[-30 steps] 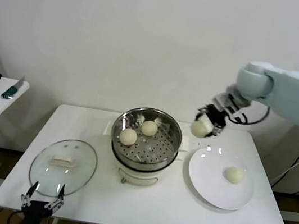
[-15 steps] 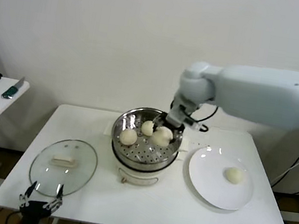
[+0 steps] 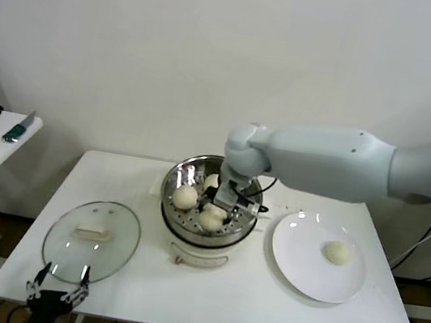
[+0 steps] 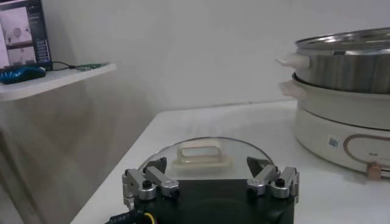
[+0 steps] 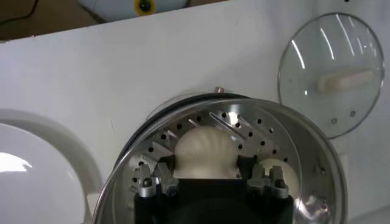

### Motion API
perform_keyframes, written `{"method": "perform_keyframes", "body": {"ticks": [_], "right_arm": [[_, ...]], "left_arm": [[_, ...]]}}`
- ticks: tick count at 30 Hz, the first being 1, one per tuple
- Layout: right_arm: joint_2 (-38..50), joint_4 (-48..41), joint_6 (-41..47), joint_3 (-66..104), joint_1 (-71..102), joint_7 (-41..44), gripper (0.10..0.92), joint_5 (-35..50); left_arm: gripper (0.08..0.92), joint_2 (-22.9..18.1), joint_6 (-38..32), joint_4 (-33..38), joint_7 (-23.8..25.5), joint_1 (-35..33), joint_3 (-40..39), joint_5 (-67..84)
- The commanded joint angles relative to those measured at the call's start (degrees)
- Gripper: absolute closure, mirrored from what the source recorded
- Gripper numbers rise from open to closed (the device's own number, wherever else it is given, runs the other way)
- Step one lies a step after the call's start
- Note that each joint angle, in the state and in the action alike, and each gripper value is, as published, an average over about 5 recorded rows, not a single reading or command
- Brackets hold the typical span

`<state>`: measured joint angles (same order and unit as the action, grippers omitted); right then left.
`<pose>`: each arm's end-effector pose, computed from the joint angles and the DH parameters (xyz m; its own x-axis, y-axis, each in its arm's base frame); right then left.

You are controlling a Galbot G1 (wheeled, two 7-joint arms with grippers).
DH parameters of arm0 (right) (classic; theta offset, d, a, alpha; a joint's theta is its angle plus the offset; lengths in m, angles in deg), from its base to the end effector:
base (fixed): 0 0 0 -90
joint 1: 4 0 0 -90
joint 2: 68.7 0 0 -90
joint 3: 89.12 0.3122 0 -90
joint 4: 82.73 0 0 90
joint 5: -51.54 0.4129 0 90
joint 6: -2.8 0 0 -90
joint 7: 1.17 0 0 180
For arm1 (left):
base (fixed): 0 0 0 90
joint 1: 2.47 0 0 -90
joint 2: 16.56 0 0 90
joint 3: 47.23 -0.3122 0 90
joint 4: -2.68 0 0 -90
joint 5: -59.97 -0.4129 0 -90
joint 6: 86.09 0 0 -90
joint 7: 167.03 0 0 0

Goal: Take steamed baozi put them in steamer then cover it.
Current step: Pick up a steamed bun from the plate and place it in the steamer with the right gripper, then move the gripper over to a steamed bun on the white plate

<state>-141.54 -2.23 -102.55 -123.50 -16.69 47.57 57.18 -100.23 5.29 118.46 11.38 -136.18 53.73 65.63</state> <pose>0.5018 0.2089 -0.1227 -0.1255 -0.1736 0.9768 -0.2428 -0.9493 -0.1999 0.1782 0.0849 -0.3419 -0.9404 -0.1516 0.3043 -0.1184 0.9851 0.1248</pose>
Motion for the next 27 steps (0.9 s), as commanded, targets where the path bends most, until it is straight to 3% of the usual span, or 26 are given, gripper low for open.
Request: {"method": "perform_keyframes", "body": {"ticks": [1,9,16,19,24,27], "right_arm": [[-1.7,-1.6,-0.2,0.2,3.5,-1.9,0.347,-2.2],[-1.8,-2.2,0.3,0.6,3.6,-3.7,0.343,-2.8],[-1.2,-2.2,-0.5,0.9,2.8,-4.0,0.219,-2.0],[-0.2,-1.9,-0.6,1.6,2.1,-3.7,0.205,-0.9],[4.1,-1.0,0.2,2.6,-1.3,-0.7,0.203,3.8],[8.4,-0.8,1.5,1.1,-5.1,2.6,0.202,10.9]], "left_arm": [[0.177,0.0,-0.1,0.0,0.0,0.0,0.0,0.0],[0.177,0.0,-0.2,0.2,0.0,0.0,0.0,0.0],[0.177,-0.1,-0.3,0.2,-0.1,-0.1,-0.2,0.0],[0.177,-0.2,-0.3,0.3,-0.1,-0.1,-0.2,0.0],[0.177,-0.4,-0.3,0.3,-0.1,-0.2,-0.3,0.0],[0.177,-0.4,-0.3,0.2,-0.1,-0.1,-0.3,-0.1]]}}
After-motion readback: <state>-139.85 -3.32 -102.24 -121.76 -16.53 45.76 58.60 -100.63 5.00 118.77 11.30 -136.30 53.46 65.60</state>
